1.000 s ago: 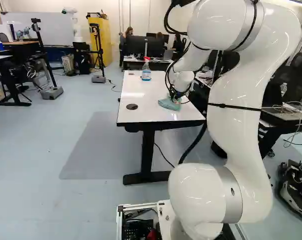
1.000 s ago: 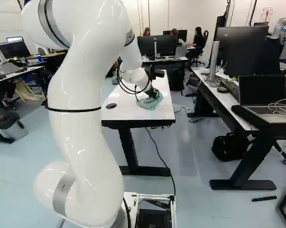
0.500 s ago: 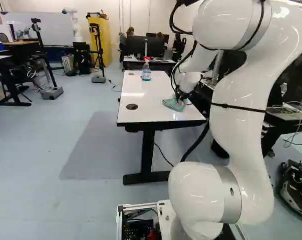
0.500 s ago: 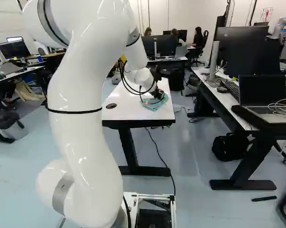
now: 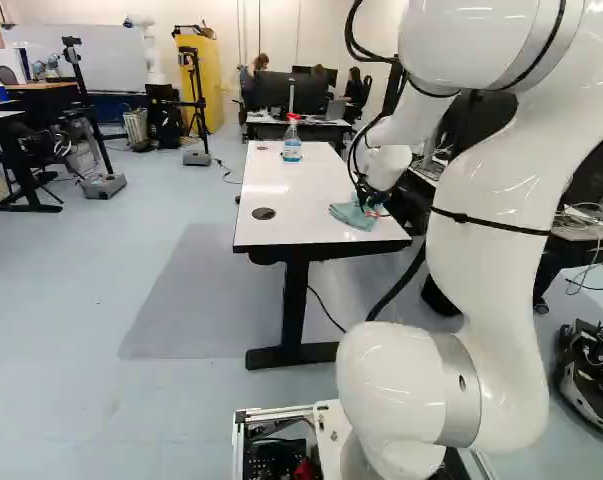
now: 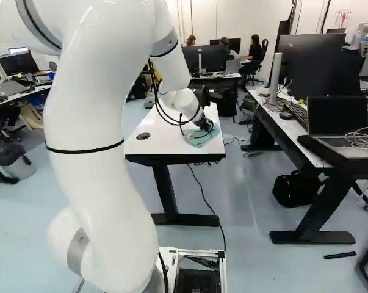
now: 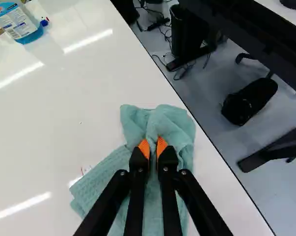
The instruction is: Clean the table with the green towel
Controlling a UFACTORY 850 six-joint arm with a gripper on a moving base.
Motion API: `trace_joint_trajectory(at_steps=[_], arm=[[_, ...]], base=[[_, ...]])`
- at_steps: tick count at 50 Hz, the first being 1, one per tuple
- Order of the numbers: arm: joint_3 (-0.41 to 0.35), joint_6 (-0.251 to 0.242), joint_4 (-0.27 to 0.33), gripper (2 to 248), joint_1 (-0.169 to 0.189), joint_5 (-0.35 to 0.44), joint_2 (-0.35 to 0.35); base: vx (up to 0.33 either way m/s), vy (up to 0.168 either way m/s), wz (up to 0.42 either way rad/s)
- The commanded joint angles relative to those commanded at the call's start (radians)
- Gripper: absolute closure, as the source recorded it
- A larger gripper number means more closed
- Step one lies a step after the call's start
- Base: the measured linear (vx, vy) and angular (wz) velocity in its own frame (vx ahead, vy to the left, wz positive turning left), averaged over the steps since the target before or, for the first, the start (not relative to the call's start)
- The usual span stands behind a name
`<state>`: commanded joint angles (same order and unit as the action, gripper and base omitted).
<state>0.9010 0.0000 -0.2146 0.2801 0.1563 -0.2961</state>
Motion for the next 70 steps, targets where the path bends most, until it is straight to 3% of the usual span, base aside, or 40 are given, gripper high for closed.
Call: trace_joint_trajectory(at_steps=[25,70], arm=[[-0.125,0.0,0.0,212,0.004,0.0,0.106],[-0.183,0.0,0.0,212,-0.141,0.0,0.158]], base=[[0.0,0.0,0.0],[0.0,0.0,0.0]])
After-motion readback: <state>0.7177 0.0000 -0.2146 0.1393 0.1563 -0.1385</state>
